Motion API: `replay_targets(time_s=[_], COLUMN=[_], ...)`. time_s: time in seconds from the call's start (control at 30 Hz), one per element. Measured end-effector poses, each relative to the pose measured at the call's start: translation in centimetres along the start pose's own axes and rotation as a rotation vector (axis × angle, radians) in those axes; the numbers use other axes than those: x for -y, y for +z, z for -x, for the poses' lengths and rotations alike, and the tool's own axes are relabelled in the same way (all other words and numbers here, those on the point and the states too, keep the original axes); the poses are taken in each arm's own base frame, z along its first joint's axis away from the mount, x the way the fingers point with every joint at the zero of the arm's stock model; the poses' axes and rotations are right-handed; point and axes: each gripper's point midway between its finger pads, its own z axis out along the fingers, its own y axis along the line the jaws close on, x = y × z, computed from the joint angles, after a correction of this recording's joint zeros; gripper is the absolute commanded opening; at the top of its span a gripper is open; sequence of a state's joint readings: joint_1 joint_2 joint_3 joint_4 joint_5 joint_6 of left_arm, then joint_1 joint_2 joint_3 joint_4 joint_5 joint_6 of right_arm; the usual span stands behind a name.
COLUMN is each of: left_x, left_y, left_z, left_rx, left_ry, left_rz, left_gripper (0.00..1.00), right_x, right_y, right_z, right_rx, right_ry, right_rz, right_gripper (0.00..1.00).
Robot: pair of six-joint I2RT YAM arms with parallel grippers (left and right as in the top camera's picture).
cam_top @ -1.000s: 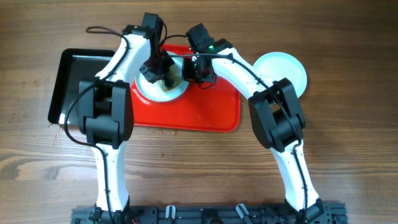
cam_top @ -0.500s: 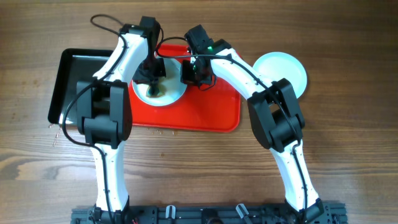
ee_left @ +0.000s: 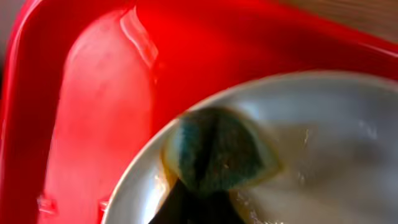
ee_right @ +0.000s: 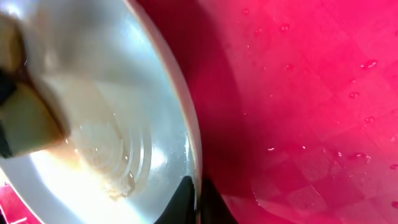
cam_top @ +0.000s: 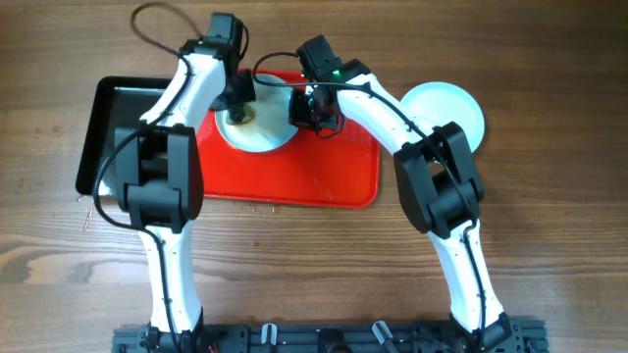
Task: Clean dirty plates on tray and stack at the side
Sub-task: 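Scrub the third plate with the sponge in the left gripper, then raise the sponge with the left gripper over the black tray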
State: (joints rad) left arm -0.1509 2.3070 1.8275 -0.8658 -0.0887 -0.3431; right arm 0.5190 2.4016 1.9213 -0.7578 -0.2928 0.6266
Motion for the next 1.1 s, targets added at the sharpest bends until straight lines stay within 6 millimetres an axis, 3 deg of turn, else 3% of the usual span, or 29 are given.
replay_targets(time_s=[0.13, 0.4, 0.53, 0.6, 0.7, 0.73, 0.8, 1.0, 1.1], left_x=[-0.5, 2.4, 0.6, -2.0, -4.1, -4.4, -5.1, -5.8, -6.0], left_y=[-0.3, -2.2, -6.6, -11.4, -14.4, -14.4, -13.5, -12.9, -12.4], left_z=[-1.7, -2.2, 1.1, 4.0, 4.8, 4.5, 3.7, 3.6, 3.1], left_rx=[-0.092, -0.270, -0.168, -0.034, 0.037, 0.035, 0.015, 0.030, 0.016], left_ry=[-0.256, -0.226, -0.241, -0.253, -0.265, -0.265, -0.261, -0.250, -0.251], left_rz=[-0.013, -0.408, -0.501, -0.531, -0.484, -0.460, -0.375, -0.292, -0.282], left_gripper=[0.04, 0.04, 0.04, 0.04, 0.04, 0.04, 0.04, 0.04, 0.04], right_x=[0.0, 0.5, 0.5, 0.4, 0.2, 0.1, 0.0, -0.3, 1.0], right_y=[0.0, 0.0, 0.0, 0.0, 0.1, 0.1, 0.3, 0.3, -0.5], right_z=[-0.1, -0.2, -0.2, -0.1, 0.1, 0.1, 0.0, -0.6, -0.4], right_rx=[-0.003, -0.010, -0.009, -0.004, 0.004, 0.003, -0.003, -0.049, -0.070], right_ry=[-0.009, -0.018, -0.019, -0.024, -0.026, -0.025, -0.024, -0.031, -0.051], right_rz=[-0.004, -0.019, -0.018, -0.015, -0.008, -0.004, 0.006, 0.053, 0.054], right_gripper=[0.04, 0.04, 0.11, 0.16, 0.15, 0.04, 0.04, 0.04, 0.04])
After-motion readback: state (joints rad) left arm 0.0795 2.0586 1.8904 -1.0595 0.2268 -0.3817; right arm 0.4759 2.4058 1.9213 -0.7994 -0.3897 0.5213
